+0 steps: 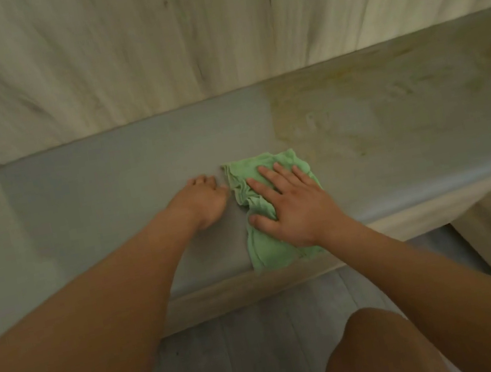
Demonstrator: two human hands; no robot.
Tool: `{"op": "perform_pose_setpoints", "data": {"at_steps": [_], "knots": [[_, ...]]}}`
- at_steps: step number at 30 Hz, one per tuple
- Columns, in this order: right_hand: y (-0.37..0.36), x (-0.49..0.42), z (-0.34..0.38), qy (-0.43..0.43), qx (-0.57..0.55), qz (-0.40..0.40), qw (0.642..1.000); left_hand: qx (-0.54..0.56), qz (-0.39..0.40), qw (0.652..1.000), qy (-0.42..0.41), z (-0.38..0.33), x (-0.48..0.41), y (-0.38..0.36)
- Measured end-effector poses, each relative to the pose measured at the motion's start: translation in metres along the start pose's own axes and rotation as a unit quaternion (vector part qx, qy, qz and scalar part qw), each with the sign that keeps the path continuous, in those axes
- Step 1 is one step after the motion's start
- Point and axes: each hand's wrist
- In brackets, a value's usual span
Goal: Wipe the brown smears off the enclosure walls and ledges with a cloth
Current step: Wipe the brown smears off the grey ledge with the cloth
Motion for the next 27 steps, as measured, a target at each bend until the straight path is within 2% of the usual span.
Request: {"op": "perform_pose_setpoints", "data": {"at_steps": [3,6,11,13,16,19,21,24,27], "knots": [[0.001,-0.003,-0.008,0.01,-0.026,0.015,0.999,-0.03,0.032,0.998,0.055,-0.011,-0.002,0.005],[0.008,-0.007,-0.017,0.017,-0.086,0.031,0.996,-0.097,0.049,0.994,0.029,-0.014,-0.002,0.013],[0.021,-0.02,-0.025,-0.027,-0.231,0.017,0.972,-0.032,-0.109,0.993,-0.026,-0.029,-0.017,0.013],[0.024,-0.027,-0.029,-0.044,-0.264,-0.034,0.963,-0.032,-0.082,0.994,-0.07,-0.041,-0.018,0.007],[0.03,-0.032,-0.036,-0.07,-0.149,-0.063,0.984,-0.09,-0.034,0.992,-0.086,-0.047,-0.022,-0.007],[0.041,-0.039,-0.037,-0.126,-0.042,-0.002,0.991,-0.08,-0.053,0.99,-0.102,-0.044,-0.029,-0.01],[0.047,-0.043,-0.039,-0.132,-0.034,-0.019,0.99,-0.049,-0.066,0.989,-0.121,-0.046,-0.029,0.001],[0.063,-0.054,-0.042,-0.13,-0.15,-0.099,0.975,0.058,-0.101,0.985,-0.126,-0.053,-0.022,0.03],[0.098,-0.072,-0.038,-0.145,-0.311,-0.163,0.925,0.161,-0.158,0.967,-0.12,-0.066,-0.014,0.07]]}}
Point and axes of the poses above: each hand's wrist, its own x-axis away from the middle knuckle, its own y-axis out of the back of the hand, z = x × y, and after that the axes turned 2 degrees about y, right-handed
